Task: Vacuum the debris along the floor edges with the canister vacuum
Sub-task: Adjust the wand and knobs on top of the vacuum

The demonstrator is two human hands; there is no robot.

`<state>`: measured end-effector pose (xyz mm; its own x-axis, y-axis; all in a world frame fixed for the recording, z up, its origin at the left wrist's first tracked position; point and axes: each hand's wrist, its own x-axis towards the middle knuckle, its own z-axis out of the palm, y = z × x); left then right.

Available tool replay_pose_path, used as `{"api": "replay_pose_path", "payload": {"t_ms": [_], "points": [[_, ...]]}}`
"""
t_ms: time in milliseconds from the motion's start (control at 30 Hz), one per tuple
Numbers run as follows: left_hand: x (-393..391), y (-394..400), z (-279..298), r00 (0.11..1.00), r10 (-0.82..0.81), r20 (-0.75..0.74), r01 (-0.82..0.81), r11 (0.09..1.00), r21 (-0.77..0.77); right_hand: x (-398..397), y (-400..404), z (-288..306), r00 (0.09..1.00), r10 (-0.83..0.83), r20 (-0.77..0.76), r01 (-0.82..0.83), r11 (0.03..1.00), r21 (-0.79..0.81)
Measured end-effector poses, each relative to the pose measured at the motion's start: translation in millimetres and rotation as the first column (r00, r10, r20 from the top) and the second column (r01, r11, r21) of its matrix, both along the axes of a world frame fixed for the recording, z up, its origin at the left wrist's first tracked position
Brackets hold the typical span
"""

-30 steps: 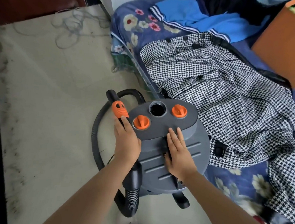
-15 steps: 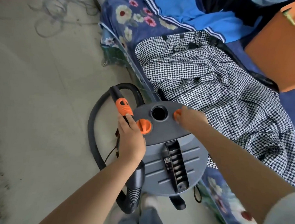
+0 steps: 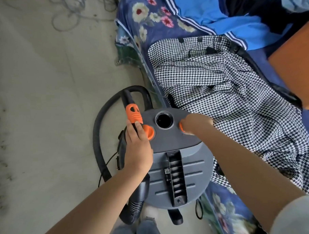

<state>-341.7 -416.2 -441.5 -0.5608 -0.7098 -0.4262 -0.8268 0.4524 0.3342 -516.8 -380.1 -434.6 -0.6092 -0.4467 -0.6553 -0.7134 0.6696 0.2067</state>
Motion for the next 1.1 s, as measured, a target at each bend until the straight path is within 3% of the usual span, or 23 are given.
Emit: {"api": "replay_pose_path", "payload": {"t_ms": [200,333,467,567,700,767,900,967,1033,1100], "points": [[0.9,1.5,1.7,1.000,0.020,-0.015,-0.020,1.000,0.002,-1.2,-6.9,-2.2,0.940,-0.324,0.102,0.326,0.946,0.006],[1.6,2.0,1.1,0.998,0.050,-0.027,-0.050,0.999,0.023,-2.5,-4.2,-8.9,0.910,-0.389,0.140,0.400,0.915,-0.057],[9.6,-8.0,5.2,0.989,0.139,-0.058,-0.133,0.987,0.091,2.1,11.6,-15.0,0.940,-0.275,0.204,0.315,0.928,-0.202],[32.1,-25.2,13.0,0.933,0.334,-0.131,-0.324,0.942,0.091,15.4,22.9,-10.7,0.978,-0.161,0.135,0.195,0.935,-0.296],[75.4,-53.9,27.4,0.790,0.553,-0.265,-0.552,0.829,0.085,57.0,25.2,6.9,0.994,0.060,0.088,-0.016,0.902,-0.432],[98.8,-70.2,35.7,0.648,0.685,-0.332,-0.681,0.717,0.150,85.4,15.7,12.8,0.963,0.214,0.161,-0.103,0.851,-0.515],[144.1,-95.8,58.3,0.322,0.863,-0.391,-0.838,0.451,0.307,149.8,-14.0,16.1,0.764,0.466,0.446,-0.123,0.784,-0.609],[166.0,-107.0,71.0,0.226,0.885,-0.406,-0.872,0.370,0.320,189.6,-29.2,24.0,0.616,0.457,0.641,-0.083,0.847,-0.525],[188.5,-117.9,81.2,0.155,0.893,-0.423,-0.898,0.306,0.317,225.7,-42.8,29.9,0.511,0.432,0.743,-0.098,0.888,-0.449],[213.0,-128.3,87.0,0.077,0.897,-0.435,-0.910,0.241,0.336,254.4,-55.6,30.4,0.517,0.435,0.737,-0.064,0.878,-0.474]]}}
